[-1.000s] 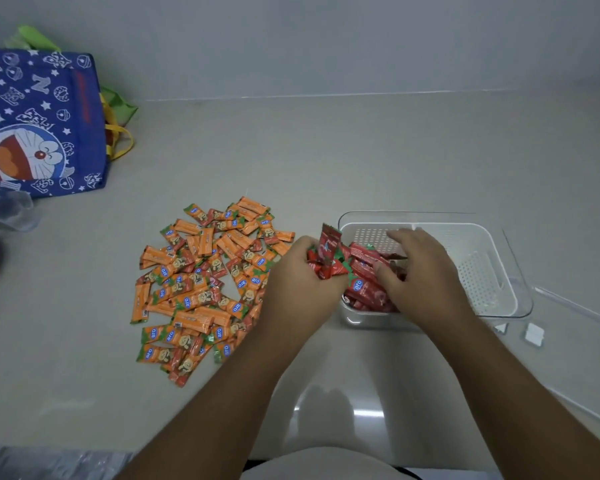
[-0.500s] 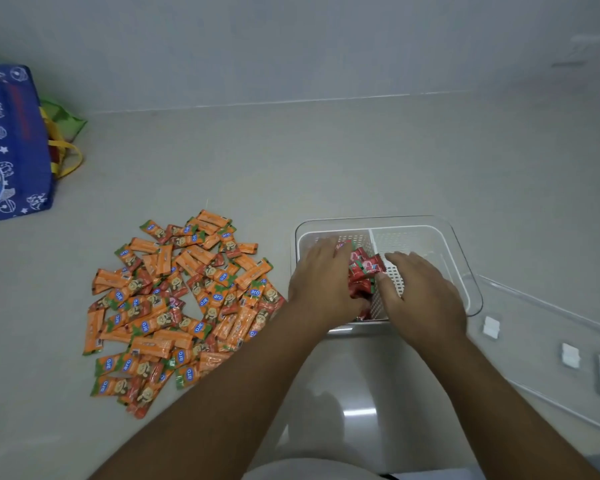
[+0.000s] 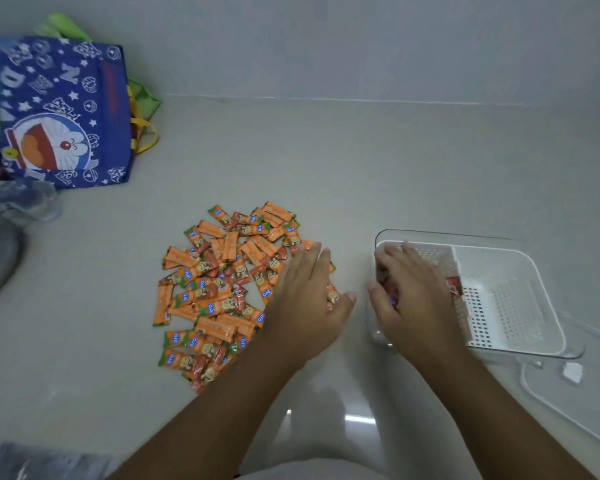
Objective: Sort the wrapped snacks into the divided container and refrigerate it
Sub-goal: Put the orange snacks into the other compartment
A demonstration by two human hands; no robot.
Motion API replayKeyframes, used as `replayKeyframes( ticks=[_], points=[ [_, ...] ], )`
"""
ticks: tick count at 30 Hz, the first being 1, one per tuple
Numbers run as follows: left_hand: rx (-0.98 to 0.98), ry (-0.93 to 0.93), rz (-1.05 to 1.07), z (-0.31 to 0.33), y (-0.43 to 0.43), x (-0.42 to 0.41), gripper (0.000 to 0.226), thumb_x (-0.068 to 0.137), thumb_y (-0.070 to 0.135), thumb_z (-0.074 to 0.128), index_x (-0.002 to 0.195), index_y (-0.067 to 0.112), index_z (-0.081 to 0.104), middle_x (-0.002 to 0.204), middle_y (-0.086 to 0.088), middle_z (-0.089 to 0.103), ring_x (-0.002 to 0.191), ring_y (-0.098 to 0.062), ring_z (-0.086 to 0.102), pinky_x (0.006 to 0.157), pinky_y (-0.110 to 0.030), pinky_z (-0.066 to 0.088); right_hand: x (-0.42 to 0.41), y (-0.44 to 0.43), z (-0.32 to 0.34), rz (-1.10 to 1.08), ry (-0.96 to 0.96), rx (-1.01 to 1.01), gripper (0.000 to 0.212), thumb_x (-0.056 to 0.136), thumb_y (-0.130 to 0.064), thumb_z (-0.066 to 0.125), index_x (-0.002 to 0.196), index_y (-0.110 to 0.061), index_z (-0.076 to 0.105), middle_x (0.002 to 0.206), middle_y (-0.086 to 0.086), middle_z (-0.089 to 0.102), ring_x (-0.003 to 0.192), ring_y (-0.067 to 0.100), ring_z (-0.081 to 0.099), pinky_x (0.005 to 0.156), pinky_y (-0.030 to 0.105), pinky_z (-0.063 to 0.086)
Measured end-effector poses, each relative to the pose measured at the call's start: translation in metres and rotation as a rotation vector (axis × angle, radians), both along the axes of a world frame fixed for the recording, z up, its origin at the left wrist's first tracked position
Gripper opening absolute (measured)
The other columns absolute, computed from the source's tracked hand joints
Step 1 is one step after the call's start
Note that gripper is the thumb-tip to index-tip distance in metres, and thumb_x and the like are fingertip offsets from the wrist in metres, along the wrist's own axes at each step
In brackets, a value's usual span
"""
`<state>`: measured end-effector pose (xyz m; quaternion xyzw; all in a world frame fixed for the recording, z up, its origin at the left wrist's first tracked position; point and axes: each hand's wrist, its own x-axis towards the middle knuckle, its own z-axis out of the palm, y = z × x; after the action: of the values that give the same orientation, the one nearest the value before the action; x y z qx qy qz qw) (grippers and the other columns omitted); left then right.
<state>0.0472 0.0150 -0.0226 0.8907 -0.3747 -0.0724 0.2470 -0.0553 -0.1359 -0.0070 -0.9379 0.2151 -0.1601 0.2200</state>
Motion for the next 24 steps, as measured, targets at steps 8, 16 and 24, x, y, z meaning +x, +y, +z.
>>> replayKeyframes(
  ticks=[8, 16, 24],
  points=[
    [0.152, 0.120, 0.212, -0.053, 0.118, 0.054, 0.078, 0.099, 0.057, 0.044, 0.161, 0.016, 0.018, 0.170, -0.004, 0.013, 0.157, -0.023, 0.006, 0.126, -0.041, 0.006, 0.087, 0.090, -0.030, 0.219, 0.117, 0.093, 0.040, 0.089, -0.023, 0.063, 0.128, -0.015, 0.063, 0.130, 0.003, 0.063, 0.129, 0.026, 0.051, 0.108, 0.041, 0.039],
    [0.398, 0.116, 0.264, -0.115, 0.191, 0.089, 0.079, 0.095, 0.071, 0.024, 0.162, 0.036, -0.001, 0.171, -0.007, -0.006, 0.156, -0.032, -0.011, 0.125, -0.052, 0.003, 0.166, 0.147, -0.077, 0.261, 0.294, 0.247, 0.030, 0.092, -0.022, 0.058, 0.118, -0.014, 0.069, 0.112, 0.005, 0.069, 0.106, 0.022, 0.061, 0.091, 0.035, 0.051],
    [0.293, 0.109, 0.274, -0.125, 0.203, 0.102, 0.082, 0.089, 0.063, 0.039, 0.160, 0.034, 0.012, 0.171, -0.007, -0.004, 0.156, -0.029, -0.014, 0.124, -0.052, -0.006, 0.201, 0.162, -0.097, 0.043, 0.452, 0.312, 0.025, 0.084, -0.030, 0.071, 0.106, -0.031, 0.061, 0.091, -0.007, 0.066, 0.082, 0.017, 0.063, 0.071, 0.039, 0.057]
  ],
)
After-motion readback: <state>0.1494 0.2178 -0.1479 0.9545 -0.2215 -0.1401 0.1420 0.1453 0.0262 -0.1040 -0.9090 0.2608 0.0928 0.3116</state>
